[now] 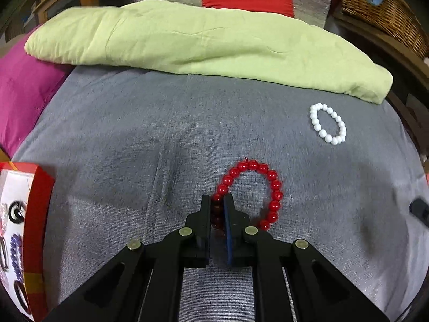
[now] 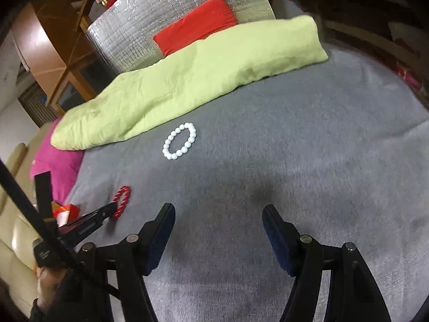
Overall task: Organize jewelry
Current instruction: 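Grasp the red beaded bracelet with the left gripper, then grasp the white beaded bracelet with the right gripper while the left gripper holds the red bracelet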
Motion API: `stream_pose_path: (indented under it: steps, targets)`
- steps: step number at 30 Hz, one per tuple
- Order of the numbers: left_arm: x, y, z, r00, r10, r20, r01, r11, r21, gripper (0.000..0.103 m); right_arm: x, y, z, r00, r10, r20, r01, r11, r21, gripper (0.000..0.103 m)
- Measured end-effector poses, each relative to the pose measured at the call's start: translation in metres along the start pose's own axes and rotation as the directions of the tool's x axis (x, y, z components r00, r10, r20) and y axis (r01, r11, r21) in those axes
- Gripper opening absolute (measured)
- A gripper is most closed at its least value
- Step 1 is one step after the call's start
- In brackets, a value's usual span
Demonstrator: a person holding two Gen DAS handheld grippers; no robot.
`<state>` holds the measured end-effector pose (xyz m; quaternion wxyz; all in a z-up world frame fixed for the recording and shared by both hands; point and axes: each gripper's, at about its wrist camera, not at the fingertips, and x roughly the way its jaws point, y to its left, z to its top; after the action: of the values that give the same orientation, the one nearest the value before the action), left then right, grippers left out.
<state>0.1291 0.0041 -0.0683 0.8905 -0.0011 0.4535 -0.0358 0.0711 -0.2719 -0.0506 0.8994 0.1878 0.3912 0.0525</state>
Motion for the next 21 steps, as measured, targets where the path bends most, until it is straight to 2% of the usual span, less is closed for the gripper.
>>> stream_pose_path:
  steps: [4,5,6,7,9,14,15,16,17,19,21]
  targets:
    - [0.0,-0.001,0.002,1.0,-0.007,-0.017,0.008,1.0,0.01,0.01,0.019,0.028,0.018,0.998,-0.047,-0.035,0.045,0.996,-0.076,0.07]
    - [0.0,0.001,0.001,1.0,-0.013,-0.02,0.014,1.0,0.005,0.01,0.029,0.035,0.027,0.997,-0.045,-0.059,0.041,0.996,-0.08,0.068]
    - [0.002,0.003,0.003,1.0,-0.016,-0.023,0.016,1.0,0.008,0.01,0.044,0.042,0.037,0.994,-0.054,-0.09,0.047,0.996,-0.08,0.062]
    - [0.001,0.004,0.002,1.0,-0.015,-0.023,0.015,1.0,0.01,0.01,0.059,0.049,0.046,0.99,-0.078,-0.118,0.067,0.993,-0.092,0.058]
    - [0.0,0.003,-0.001,1.0,-0.01,-0.018,0.01,1.0,0.02,0.01,0.08,0.059,0.06,0.982,-0.136,-0.135,0.119,0.985,-0.124,0.057]
    - [-0.002,0.0,-0.001,1.0,-0.002,-0.019,0.002,1.0,0.02,0.01,0.118,0.07,0.086,0.955,-0.256,-0.149,0.238,0.963,-0.13,0.049]
    - [-0.001,0.001,0.0,1.0,-0.006,-0.02,0.006,1.0,0.017,0.01,0.125,0.071,0.087,0.95,-0.268,-0.162,0.248,0.96,-0.132,0.039]
    - [-0.001,0.002,0.0,1.0,-0.012,-0.023,0.012,1.0,0.013,0.01,0.134,0.073,0.086,0.939,-0.296,-0.177,0.271,0.95,-0.154,0.035]
    - [-0.001,0.003,0.0,1.0,-0.016,-0.025,0.016,1.0,0.01,0.01,0.137,0.075,0.084,0.931,-0.32,-0.175,0.291,0.941,-0.173,0.035]
    - [-0.002,0.004,0.001,0.999,-0.025,-0.029,0.025,1.0,0.0,0.01,0.135,0.079,0.079,0.928,-0.336,-0.159,0.303,0.931,-0.202,0.03]
    - [-0.002,0.004,0.001,0.999,-0.022,-0.026,0.022,1.0,0.002,0.01,0.131,0.079,0.073,0.926,-0.344,-0.159,0.303,0.924,-0.231,0.031]
